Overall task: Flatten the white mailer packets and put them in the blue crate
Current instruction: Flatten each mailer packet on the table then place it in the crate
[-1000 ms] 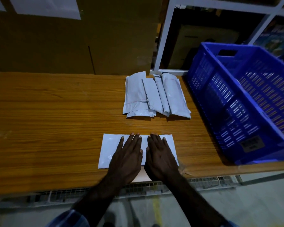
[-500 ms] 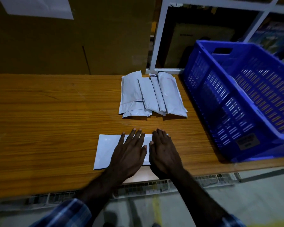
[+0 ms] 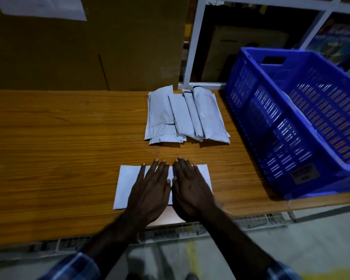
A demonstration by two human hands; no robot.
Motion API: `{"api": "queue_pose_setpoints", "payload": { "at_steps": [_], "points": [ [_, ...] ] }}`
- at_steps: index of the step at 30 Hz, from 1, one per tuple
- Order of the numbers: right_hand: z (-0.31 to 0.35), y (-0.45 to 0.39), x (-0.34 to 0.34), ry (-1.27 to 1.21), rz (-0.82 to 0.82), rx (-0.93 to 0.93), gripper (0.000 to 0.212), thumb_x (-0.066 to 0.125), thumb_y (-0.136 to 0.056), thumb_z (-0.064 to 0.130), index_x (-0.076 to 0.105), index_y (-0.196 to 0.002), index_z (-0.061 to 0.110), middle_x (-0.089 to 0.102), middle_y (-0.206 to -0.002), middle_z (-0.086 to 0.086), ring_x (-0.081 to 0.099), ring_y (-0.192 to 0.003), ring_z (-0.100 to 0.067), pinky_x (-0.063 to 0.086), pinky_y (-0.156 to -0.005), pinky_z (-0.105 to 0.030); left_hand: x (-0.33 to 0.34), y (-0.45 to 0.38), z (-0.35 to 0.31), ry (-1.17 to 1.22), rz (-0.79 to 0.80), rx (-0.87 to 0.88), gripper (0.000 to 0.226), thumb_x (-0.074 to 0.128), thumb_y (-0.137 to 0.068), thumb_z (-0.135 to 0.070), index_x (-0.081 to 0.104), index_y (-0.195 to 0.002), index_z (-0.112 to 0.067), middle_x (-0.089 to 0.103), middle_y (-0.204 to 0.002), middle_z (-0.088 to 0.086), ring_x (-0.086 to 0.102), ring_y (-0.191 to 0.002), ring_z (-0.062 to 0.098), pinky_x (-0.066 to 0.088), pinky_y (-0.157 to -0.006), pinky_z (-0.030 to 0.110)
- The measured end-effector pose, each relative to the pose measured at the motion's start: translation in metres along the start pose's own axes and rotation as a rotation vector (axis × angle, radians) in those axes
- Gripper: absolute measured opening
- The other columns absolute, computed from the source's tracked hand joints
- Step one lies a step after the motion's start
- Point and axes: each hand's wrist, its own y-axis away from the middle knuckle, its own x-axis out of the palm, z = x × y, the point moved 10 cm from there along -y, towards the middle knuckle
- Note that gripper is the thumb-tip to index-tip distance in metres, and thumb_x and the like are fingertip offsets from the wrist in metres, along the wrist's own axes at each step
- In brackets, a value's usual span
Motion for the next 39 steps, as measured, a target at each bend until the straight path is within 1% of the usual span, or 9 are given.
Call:
{"api": "queue_pose_setpoints", "payload": {
  "at_steps": [9,14,17,20,25,31,33,36,39],
  "points": [
    [0.007,0.005,0.012,0.073,-0.014,-0.061,0.053,0.026,-0.106,0.031,0.043,-0.146,0.001,0.036,-0.155,-0.016,0.031,-0.146,-0.027,0.027,-0.119,-0.045,0.011,0.005,0.009,-0.024,0.045,-0.001,0.060,0.008,-0.104,-0.040,0.037,-0.150,-0.013,0.031,-0.157,0.004,0.020,-0.148,0.018,0.018,-0.117,0.047],
    [-0.043,0.019,0.005,0.061,0.078,0.146,0.064,0.004,-0.102,0.049,0.005,-0.158,0.018,-0.006,-0.164,0.003,-0.008,-0.151,-0.010,-0.007,-0.123,-0.037,-0.001,0.020,0.047,-0.033,0.017,-0.079,0.058,0.017,-0.103,-0.042,0.029,-0.153,-0.016,0.025,-0.159,-0.001,0.019,-0.148,0.015,0.011,-0.119,0.041],
    [-0.050,0.024,0.002,0.072,0.142,0.191,0.071,-0.004,-0.097,0.053,-0.002,-0.158,0.015,-0.012,-0.164,0.000,-0.019,-0.148,-0.009,-0.015,-0.120,-0.038,-0.008,0.035,0.084,-0.006,0.012,-0.192,0.065,0.010,-0.099,-0.046,0.021,-0.155,-0.016,0.015,-0.161,-0.003,0.012,-0.148,0.013,0.003,-0.120,0.038],
    [-0.029,0.017,-0.011,0.123,0.028,0.128,0.069,0.004,-0.102,0.046,0.016,-0.157,0.006,0.005,-0.165,-0.010,-0.005,-0.152,-0.019,-0.007,-0.122,-0.046,-0.012,0.031,0.081,0.012,0.021,-0.202,0.069,0.004,-0.097,-0.048,0.014,-0.155,-0.012,0.008,-0.161,-0.001,0.003,-0.149,0.013,-0.003,-0.121,0.039],
    [0.013,0.009,0.006,0.030,-0.045,-0.041,0.053,0.024,-0.105,0.027,0.041,-0.146,-0.002,0.032,-0.156,-0.018,0.028,-0.147,-0.031,0.020,-0.119,-0.049,-0.001,0.005,0.016,0.015,0.052,-0.062,0.061,0.008,-0.104,-0.035,0.043,-0.145,-0.004,0.038,-0.152,0.011,0.034,-0.142,0.025,0.020,-0.112,0.048],
    [0.008,0.010,0.009,0.070,-0.070,-0.038,0.049,0.032,-0.105,0.028,0.046,-0.144,0.002,0.040,-0.153,-0.015,0.034,-0.145,-0.027,0.030,-0.117,-0.049,0.006,0.005,0.014,-0.001,0.037,-0.025,0.055,0.022,-0.102,-0.036,0.041,-0.147,-0.012,0.037,-0.154,0.004,0.028,-0.145,0.020,0.020,-0.116,0.044],
    [-0.008,0.012,0.007,0.092,-0.038,0.035,0.055,0.024,-0.106,0.035,0.038,-0.150,0.006,0.031,-0.158,-0.010,0.027,-0.148,-0.023,0.021,-0.120,-0.048,0.005,0.007,0.026,-0.021,0.048,-0.043,0.057,0.018,-0.102,-0.039,0.036,-0.150,-0.014,0.033,-0.156,0.001,0.024,-0.147,0.018,0.019,-0.117,0.044],
    [-0.045,0.021,0.003,0.115,0.061,0.217,0.072,-0.003,-0.098,0.050,0.009,-0.158,0.012,-0.001,-0.165,-0.003,-0.003,-0.153,-0.016,-0.004,-0.123,-0.042,-0.002,0.018,0.068,-0.044,0.041,-0.144,0.063,0.008,-0.101,-0.045,0.024,-0.154,-0.015,0.019,-0.160,-0.001,0.012,-0.149,0.015,0.008,-0.120,0.042],
    [-0.035,0.017,-0.006,0.102,0.047,0.196,0.074,-0.005,-0.098,0.048,0.009,-0.157,0.007,-0.001,-0.165,-0.010,-0.006,-0.152,-0.020,-0.011,-0.121,-0.041,-0.007,0.025,0.088,-0.026,0.062,-0.173,0.067,0.002,-0.099,-0.048,0.011,-0.156,-0.015,0.001,-0.161,-0.004,-0.004,-0.149,0.011,-0.006,-0.120,0.037]
  ]
}}
